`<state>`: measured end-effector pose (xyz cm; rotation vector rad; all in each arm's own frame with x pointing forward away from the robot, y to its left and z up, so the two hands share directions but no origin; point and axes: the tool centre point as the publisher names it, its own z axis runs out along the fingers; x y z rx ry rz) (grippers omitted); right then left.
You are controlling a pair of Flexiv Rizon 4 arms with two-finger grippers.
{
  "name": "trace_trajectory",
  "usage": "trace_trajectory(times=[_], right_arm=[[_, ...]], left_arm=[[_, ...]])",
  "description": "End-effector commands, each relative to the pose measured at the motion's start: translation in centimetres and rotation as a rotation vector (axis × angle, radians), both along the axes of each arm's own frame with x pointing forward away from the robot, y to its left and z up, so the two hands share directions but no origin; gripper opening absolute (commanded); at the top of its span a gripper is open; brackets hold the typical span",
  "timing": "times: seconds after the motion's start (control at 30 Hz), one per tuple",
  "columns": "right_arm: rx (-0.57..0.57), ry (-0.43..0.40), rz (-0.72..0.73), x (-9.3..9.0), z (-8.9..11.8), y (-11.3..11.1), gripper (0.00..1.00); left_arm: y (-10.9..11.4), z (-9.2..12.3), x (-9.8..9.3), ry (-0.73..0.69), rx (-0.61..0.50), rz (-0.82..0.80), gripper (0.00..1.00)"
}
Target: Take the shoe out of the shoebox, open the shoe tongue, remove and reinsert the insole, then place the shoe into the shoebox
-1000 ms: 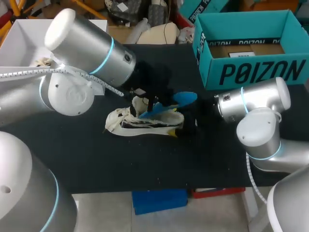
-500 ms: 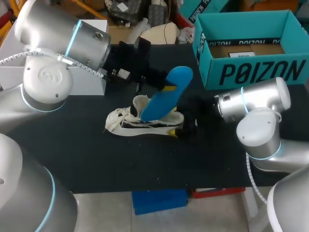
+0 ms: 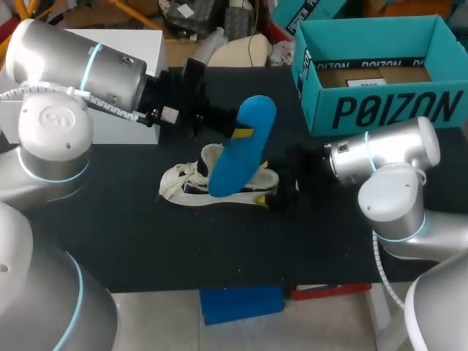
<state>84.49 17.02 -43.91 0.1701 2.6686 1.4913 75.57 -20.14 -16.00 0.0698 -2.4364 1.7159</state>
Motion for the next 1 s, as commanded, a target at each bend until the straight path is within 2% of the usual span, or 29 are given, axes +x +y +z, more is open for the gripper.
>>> trace_trajectory(times=[0.03, 0.23, 0.53, 0.87, 1.0], right_arm=[[-0.001, 0.001, -0.001, 0.1, -0.3, 0.1, 0.00], [-0.001, 0.001, -0.001, 0.1, -0.3, 0.1, 0.00], [-0.001, 0.001, -0.001, 0.1, -0.3, 0.1, 0.00], [-0.001, 0.001, -0.001, 0.1, -0.3, 0.1, 0.00], [-0.001, 0.001, -0.001, 0.1, -0.3, 0.1, 0.00]], left_arm=[[3.1, 1.6, -1.4, 0.125, -0.184, 0.080, 0.00], [4.1, 5.4, -2.2, 0.185, -0.251, 0.058, 0.00], [4.2, 10.3, -4.2, 0.247, -0.297, 0.017, 0.00], [3.6, 15.0, -7.5, 0.233, -0.304, -0.020, 0.00], [3.5, 16.8, -8.8, 0.244, -0.350, -0.036, 0.00]])
